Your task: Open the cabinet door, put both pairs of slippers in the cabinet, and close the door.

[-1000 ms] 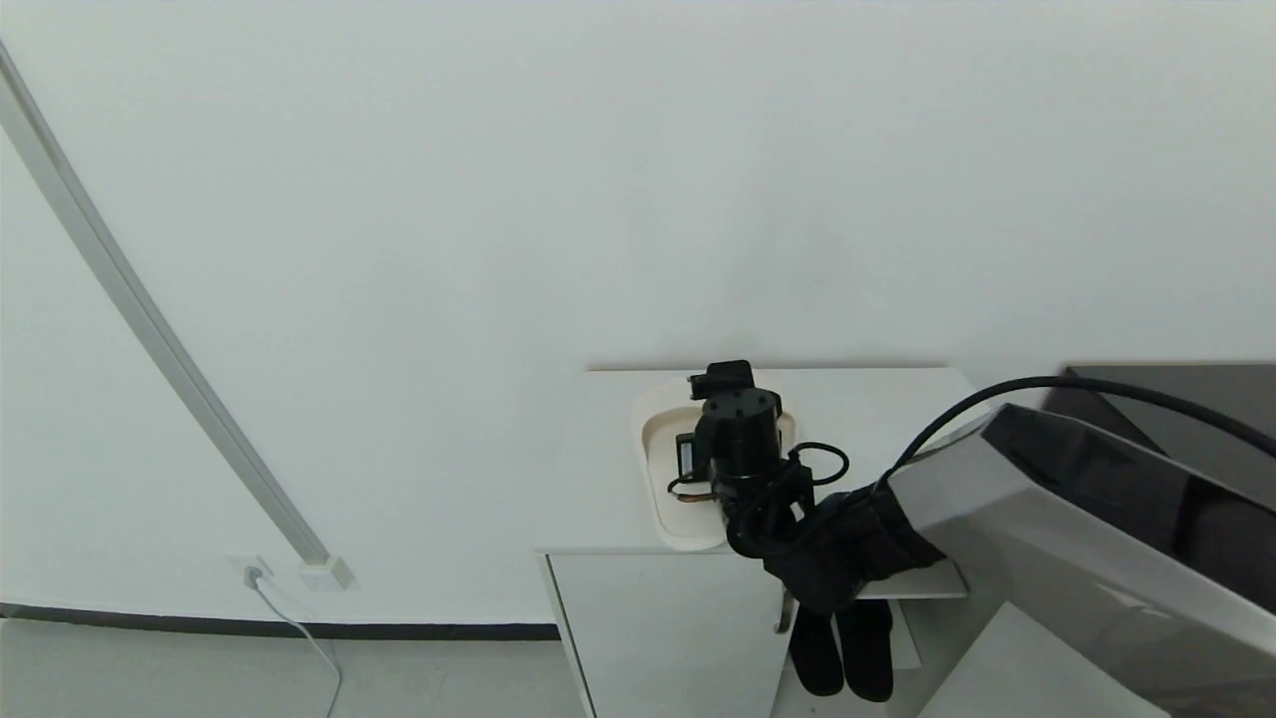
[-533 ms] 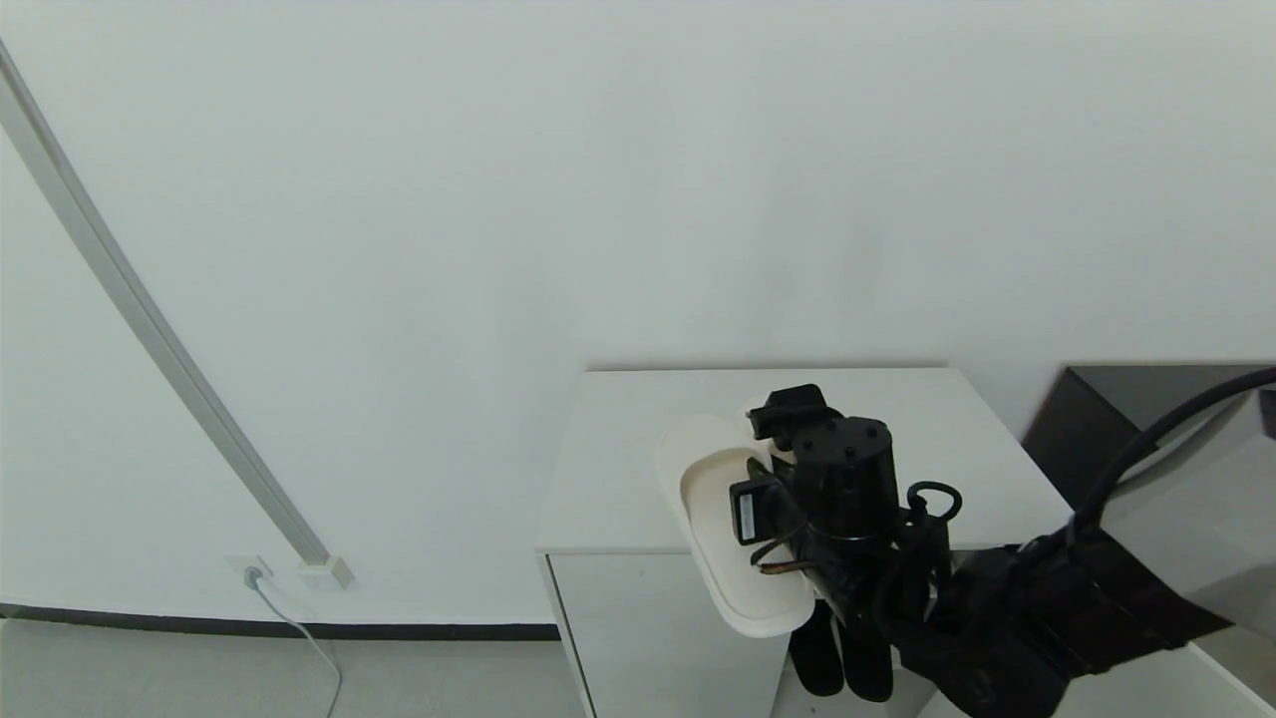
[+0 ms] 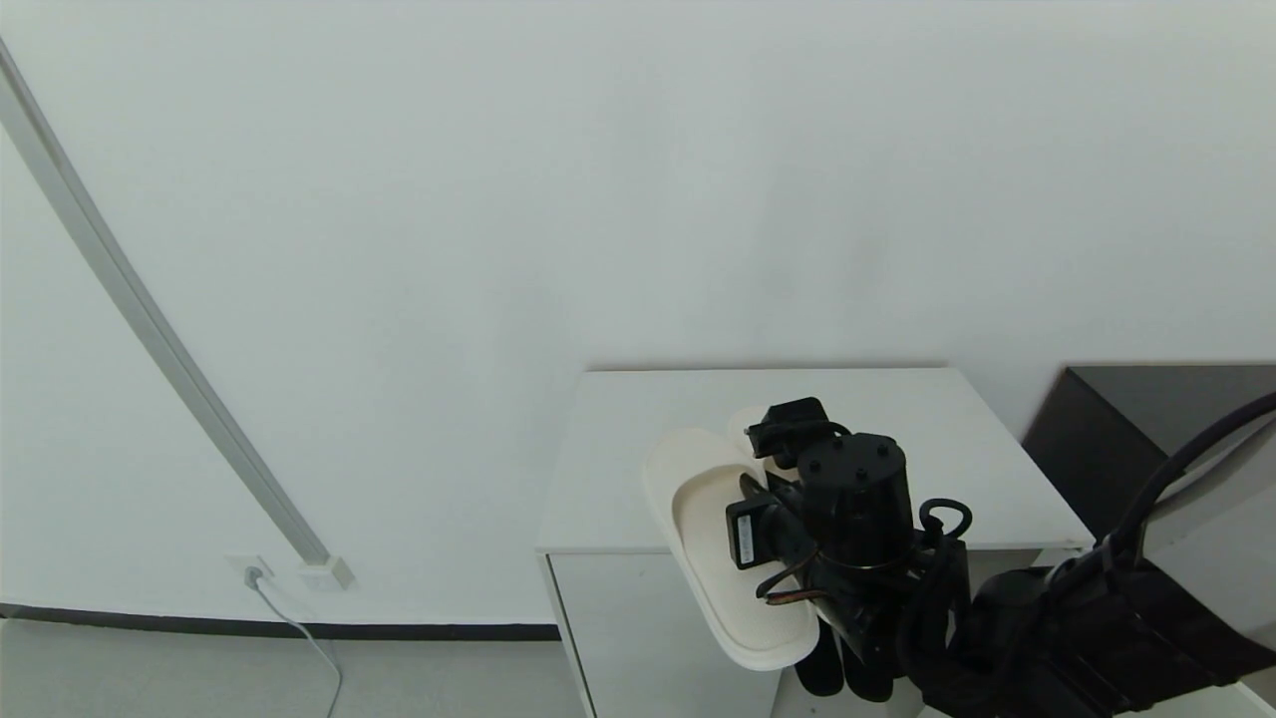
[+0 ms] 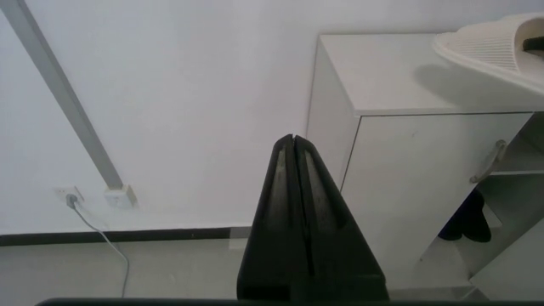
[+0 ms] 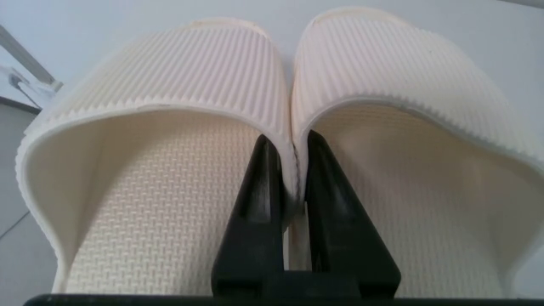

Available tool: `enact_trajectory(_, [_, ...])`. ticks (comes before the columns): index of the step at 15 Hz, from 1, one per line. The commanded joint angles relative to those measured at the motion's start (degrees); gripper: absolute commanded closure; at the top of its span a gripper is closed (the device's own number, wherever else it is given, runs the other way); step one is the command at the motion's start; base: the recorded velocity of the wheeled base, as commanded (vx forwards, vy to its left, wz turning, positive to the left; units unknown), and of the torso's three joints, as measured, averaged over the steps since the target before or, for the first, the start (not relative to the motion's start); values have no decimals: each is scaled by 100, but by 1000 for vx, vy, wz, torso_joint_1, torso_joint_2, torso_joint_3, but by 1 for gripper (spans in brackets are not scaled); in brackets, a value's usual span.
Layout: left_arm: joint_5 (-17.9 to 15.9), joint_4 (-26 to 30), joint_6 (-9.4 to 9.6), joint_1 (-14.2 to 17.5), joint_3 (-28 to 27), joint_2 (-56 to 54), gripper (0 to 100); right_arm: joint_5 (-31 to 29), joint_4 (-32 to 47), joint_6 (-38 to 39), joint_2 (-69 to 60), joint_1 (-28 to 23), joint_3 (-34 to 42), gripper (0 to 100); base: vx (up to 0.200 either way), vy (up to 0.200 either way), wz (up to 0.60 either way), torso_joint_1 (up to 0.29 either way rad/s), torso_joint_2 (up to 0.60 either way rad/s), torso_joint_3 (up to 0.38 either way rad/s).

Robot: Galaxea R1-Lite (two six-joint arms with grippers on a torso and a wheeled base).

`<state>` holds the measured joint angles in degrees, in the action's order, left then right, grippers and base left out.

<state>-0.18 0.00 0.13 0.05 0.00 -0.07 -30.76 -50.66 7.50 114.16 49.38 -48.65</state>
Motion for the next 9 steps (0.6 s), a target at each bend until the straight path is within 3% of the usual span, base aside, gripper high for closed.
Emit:
enact_trajectory(1, [9,0,-5,4,0,7,100,-9,-5,-3,1,1,5,100,0,0,0,0,0,0])
enact_trajectory(2, [1,0,-5,4,0,7,100,-9,-5,6,1,1,5,100,0,0,0,0,0,0])
enact_trajectory(9, [1,0,-13,4,0,7,100,-36,-5,-3,1,1,14,100,-200,0,0,6,4,2])
